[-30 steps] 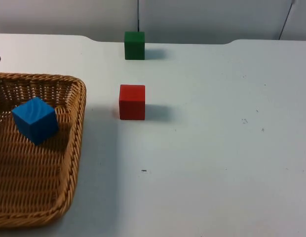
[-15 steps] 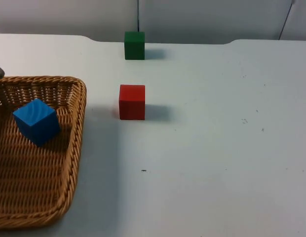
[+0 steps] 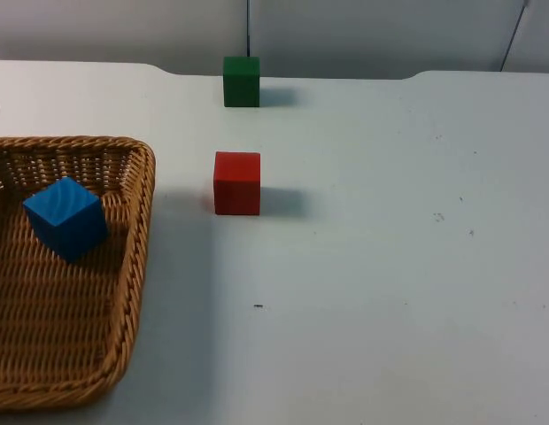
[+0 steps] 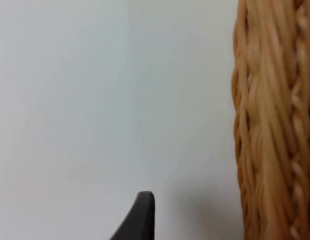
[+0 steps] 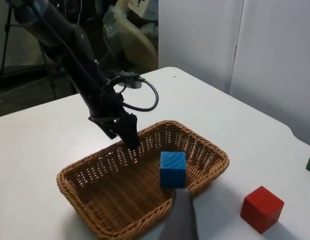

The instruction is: Pick up the basket with the left hand and place the blue cube into the basket with the right hand.

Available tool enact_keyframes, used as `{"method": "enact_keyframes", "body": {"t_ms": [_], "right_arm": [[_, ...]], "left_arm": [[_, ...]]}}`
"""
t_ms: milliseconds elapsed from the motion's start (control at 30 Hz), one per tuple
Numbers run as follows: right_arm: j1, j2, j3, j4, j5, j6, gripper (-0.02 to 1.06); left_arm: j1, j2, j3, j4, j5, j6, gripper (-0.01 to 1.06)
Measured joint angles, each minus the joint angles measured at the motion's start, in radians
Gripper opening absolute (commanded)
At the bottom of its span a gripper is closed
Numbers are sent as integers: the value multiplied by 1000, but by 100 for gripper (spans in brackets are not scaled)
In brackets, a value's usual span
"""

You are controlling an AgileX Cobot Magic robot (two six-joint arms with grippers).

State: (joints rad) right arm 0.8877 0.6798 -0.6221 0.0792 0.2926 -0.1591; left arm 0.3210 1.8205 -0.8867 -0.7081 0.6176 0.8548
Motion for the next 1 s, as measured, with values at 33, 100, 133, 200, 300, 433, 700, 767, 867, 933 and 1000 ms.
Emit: {"method": "enact_keyframes", "body": {"t_ms": [33,100,133,200,300,433,700,767,867,933,1000], "right_arm": [[0,0,0,0,0,0,66],[0,0,0,0,0,0,66],[0,0,0,0,0,0,66],[0,0,0,0,0,0,66],[0,0,0,0,0,0,66],[0,0,0,0,-8,0,66],[0,0,0,-2,-15,0,66],[0,0,0,-2,-15,0,66],[0,0,0,-2,-16,0,66],[0,0,0,-2,-17,0,66],[0,0,0,-2,-23,0,66]], "left_arm": [[0,-27,-4,19,0,-22,90],[0,-84,-8,62,-2,-61,90],[0,-118,-10,72,-4,-79,90],[0,-154,-12,80,-4,-93,90],[0,-282,-12,91,-2,-116,90],[0,-410,-12,91,11,-150,90],[-22,-697,-12,60,78,-198,90],[-73,-788,-11,56,79,-200,90],[-139,-872,7,56,77,-200,90],[-224,-978,46,88,76,-200,90],[-250,-1022,66,105,76,-209,90]]}}
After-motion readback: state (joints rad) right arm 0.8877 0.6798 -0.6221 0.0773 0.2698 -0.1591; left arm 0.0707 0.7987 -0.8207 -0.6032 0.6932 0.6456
